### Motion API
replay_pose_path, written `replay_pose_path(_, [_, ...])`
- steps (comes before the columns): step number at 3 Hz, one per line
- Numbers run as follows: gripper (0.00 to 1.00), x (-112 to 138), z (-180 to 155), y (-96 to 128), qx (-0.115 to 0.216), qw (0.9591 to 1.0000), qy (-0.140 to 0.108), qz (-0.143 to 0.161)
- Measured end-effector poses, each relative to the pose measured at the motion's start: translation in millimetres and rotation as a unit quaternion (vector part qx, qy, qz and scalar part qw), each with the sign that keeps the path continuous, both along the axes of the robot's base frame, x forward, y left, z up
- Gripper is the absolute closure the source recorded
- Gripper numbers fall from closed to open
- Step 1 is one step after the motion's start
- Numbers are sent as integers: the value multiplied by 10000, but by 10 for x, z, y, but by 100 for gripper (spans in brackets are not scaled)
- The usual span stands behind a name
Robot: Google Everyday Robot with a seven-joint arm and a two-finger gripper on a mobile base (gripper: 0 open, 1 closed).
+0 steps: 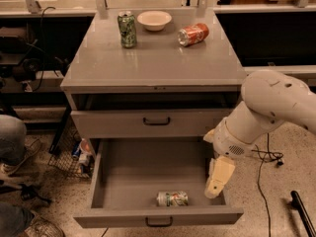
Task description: Pick 7up can from middle drawer and place on counter
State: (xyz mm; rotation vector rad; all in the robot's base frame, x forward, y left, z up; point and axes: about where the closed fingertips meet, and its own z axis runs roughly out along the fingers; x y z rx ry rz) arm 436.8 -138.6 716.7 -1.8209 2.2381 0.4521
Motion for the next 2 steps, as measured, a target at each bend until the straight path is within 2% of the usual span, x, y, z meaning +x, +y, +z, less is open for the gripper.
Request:
replay_pose_path(1, [0, -2, 5, -1, -2, 10000, 2, 3])
replay_pose_path(2, [0, 228, -389, 141, 286, 9992, -247, 162])
